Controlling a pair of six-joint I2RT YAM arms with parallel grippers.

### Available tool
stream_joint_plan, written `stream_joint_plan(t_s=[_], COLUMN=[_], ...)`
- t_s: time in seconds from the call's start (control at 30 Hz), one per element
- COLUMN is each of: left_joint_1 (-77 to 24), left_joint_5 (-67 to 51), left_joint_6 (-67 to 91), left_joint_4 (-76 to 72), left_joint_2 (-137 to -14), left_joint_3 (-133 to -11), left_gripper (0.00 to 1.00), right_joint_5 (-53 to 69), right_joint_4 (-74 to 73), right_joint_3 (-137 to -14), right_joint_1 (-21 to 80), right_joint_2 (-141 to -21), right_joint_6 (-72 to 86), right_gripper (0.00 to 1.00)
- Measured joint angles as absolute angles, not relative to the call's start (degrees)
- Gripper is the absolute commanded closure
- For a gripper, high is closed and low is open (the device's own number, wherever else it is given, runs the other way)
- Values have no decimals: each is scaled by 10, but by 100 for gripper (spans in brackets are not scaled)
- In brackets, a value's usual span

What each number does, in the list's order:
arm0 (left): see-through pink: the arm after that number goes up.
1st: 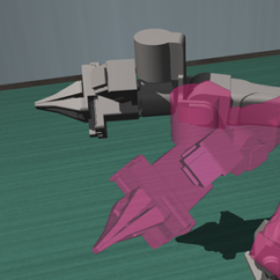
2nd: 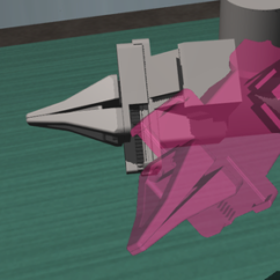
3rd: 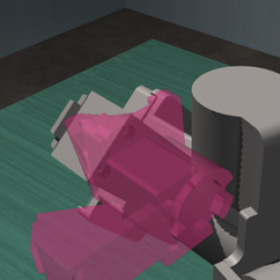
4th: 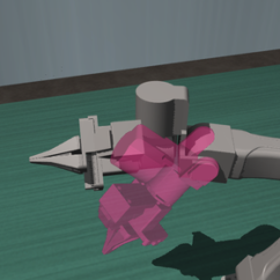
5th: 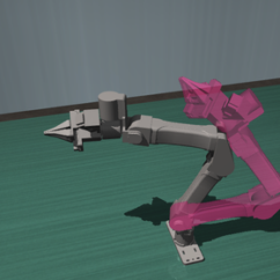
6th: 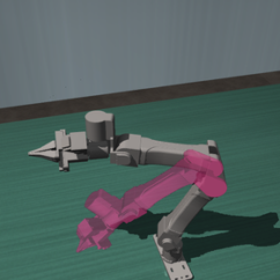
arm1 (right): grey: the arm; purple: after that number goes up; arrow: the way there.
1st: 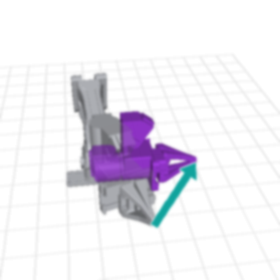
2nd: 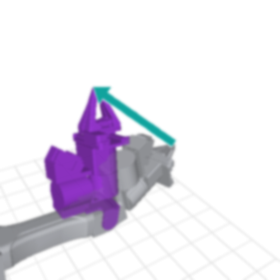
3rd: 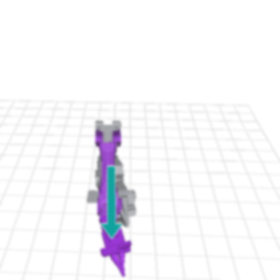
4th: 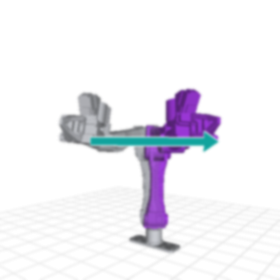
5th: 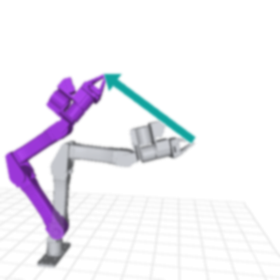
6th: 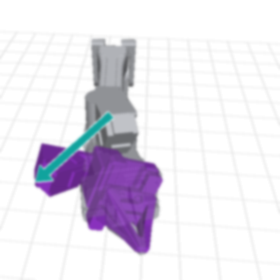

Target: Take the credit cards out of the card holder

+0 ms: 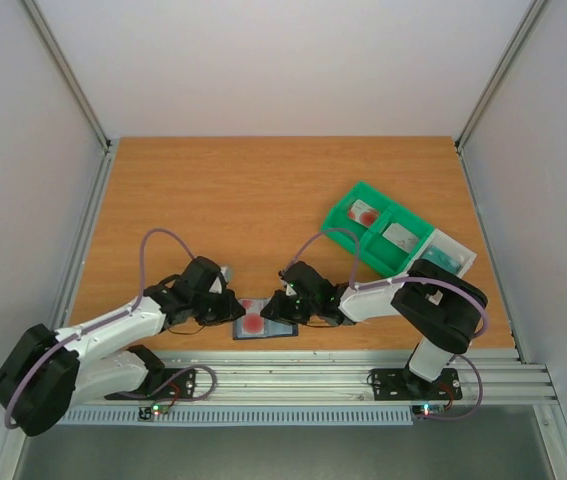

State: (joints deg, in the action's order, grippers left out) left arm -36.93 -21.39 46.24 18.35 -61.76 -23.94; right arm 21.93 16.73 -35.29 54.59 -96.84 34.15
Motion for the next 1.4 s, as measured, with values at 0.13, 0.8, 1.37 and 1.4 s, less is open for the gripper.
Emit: stream_joint_plan(t_s=[0.13,0.8,1.37,1.4], left_joint_1=[-369,-369,-369,-369], left_joint_5=[-215,-213,-209,-208], left_joint_6=[461,461,471,471], left_joint_4=[172,124,122,123], left_joint_2=[-639,-656,-644,-642], left_joint_3=[-230,-197,-193,-192], left_gripper=[95,99,90,91], right_joint_5=[217,217,201,199], right_joint_4=[167,185,135,128], right_joint_3=[-351,-342,-340,-340], right_joint_1=[546,545,535,534], right_joint_2=[-966,-967,-942,-937], right_joint_6=[342,346,329,327], right_gripper=[88,91,98,96])
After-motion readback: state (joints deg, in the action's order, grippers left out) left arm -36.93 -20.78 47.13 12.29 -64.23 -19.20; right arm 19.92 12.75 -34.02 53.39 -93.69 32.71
